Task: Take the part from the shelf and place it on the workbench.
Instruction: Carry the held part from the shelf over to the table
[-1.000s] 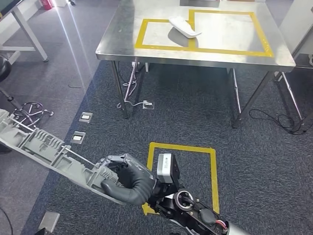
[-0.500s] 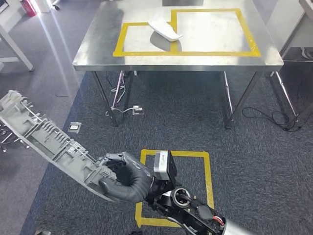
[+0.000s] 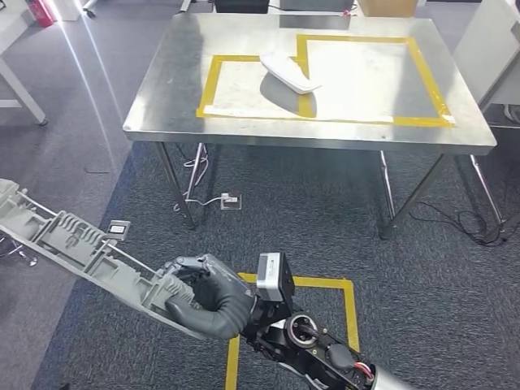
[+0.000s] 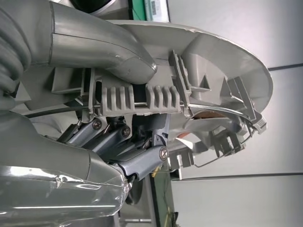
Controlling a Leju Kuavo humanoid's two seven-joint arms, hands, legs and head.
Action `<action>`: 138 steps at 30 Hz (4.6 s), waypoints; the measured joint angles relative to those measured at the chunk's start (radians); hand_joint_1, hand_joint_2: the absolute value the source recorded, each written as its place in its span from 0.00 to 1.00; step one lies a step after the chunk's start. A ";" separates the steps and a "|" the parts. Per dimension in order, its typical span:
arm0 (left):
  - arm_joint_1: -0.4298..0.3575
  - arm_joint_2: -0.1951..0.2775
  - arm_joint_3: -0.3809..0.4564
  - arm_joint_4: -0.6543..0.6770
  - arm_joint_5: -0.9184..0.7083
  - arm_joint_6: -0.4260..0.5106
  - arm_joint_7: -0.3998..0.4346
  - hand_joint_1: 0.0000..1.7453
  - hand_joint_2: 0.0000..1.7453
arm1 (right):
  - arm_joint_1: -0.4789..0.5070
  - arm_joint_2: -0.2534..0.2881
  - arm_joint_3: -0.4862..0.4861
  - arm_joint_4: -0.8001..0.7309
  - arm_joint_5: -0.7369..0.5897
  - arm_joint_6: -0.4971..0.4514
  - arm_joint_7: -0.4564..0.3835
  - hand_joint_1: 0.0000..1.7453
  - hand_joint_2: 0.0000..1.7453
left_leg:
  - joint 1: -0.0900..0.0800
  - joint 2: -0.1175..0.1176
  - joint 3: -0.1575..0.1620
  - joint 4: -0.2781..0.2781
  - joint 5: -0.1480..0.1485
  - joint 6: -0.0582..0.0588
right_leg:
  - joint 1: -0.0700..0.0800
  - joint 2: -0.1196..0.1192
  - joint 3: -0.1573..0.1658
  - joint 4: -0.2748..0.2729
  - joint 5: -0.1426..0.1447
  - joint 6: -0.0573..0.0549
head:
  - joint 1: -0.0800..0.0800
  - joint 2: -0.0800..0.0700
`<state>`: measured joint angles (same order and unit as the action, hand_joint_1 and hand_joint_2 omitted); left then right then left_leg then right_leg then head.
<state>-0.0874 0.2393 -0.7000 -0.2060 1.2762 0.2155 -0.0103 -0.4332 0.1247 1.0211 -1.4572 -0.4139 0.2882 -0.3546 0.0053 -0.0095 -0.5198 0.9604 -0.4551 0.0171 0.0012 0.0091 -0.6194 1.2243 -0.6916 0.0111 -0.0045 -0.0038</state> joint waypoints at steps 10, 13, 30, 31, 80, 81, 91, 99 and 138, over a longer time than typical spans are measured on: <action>-0.009 -0.012 0.000 0.000 0.002 0.006 0.000 0.00 1.00 | -0.003 0.000 -0.002 0.000 0.000 0.002 0.000 0.98 1.00 | 0.006 -0.005 0.052 0.067 -0.085 -0.038 | 0.016 0.010 0.042 -0.274 0.306 -0.052 | 0.013 0.000; -0.012 -0.012 0.000 0.000 0.001 0.006 0.000 0.00 1.00 | -0.004 0.001 -0.001 0.000 0.000 0.002 -0.001 0.98 1.00 | 0.014 -0.001 -0.062 0.237 -0.155 -0.059 | 0.010 0.008 0.054 -0.283 0.297 -0.054 | 0.000 0.000; -0.007 -0.014 0.000 0.000 -0.009 -0.015 -0.005 0.00 1.00 | 0.002 -0.005 -0.026 0.003 -0.004 -0.024 -0.017 0.98 1.00 | 0.022 0.002 -0.041 -0.003 0.021 -0.045 | -0.004 0.011 0.093 -0.281 0.256 -0.044 | 0.013 0.000; -0.007 -0.013 0.000 0.000 -0.011 -0.017 -0.005 0.00 1.00 | 0.002 -0.006 -0.027 0.003 -0.005 -0.029 -0.017 0.98 1.00 | 0.019 0.002 -0.041 -0.001 0.020 -0.043 | -0.005 0.011 0.094 -0.284 0.257 -0.042 | 0.016 0.000; -0.005 0.003 -0.015 0.000 -0.032 -0.027 -0.009 0.00 1.00 | 0.020 -0.043 -0.074 -0.009 -0.028 -0.119 -0.030 0.98 1.00 | 0.004 -0.001 0.059 0.000 -0.072 -0.016 | 0.013 -0.001 -0.005 -0.212 0.268 -0.025 | 0.027 0.000; -0.006 0.001 -0.015 0.000 -0.033 -0.027 -0.008 0.00 1.00 | 0.021 -0.044 -0.074 -0.010 -0.030 -0.126 -0.032 0.98 1.00 | 0.005 -0.001 0.062 0.000 -0.074 -0.022 | 0.017 -0.001 0.000 -0.226 0.277 -0.029 | 0.027 0.000; -0.007 0.000 -0.023 0.000 -0.034 -0.026 -0.006 0.00 1.00 | 0.035 -0.048 -0.089 -0.016 -0.054 -0.185 -0.058 0.98 1.00 | 0.019 0.003 -0.154 0.256 -0.141 -0.067 | 0.001 0.006 0.123 -0.287 0.229 -0.044 | -0.005 0.000; -0.005 0.000 -0.026 0.000 -0.027 -0.026 -0.010 0.00 1.00 | 0.039 -0.064 -0.126 -0.029 -0.111 -0.244 -0.106 0.98 1.00 | 0.018 0.012 -0.114 0.010 0.061 -0.035 | -0.005 0.017 0.169 -0.285 0.164 -0.002 | -0.014 0.000; -0.007 0.001 -0.030 -0.001 -0.027 -0.027 -0.019 0.00 1.00 | 0.129 -0.124 -0.288 -0.134 -0.094 -0.336 -0.138 0.98 1.00 | 0.016 0.056 -0.034 0.011 -0.004 -0.021 | -0.003 -0.005 -0.055 -0.005 0.159 0.004 | 0.043 0.000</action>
<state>-0.0942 0.2402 -0.7298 -0.2067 1.2497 0.1882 -0.0298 -0.3039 0.0009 0.7329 -1.5915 -0.5075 -0.0476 -0.4925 0.0210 0.0465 -0.5538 0.9719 -0.4592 -0.0040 -0.0013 0.0042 -0.6740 1.2195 -0.5325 0.0151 0.0387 -0.0038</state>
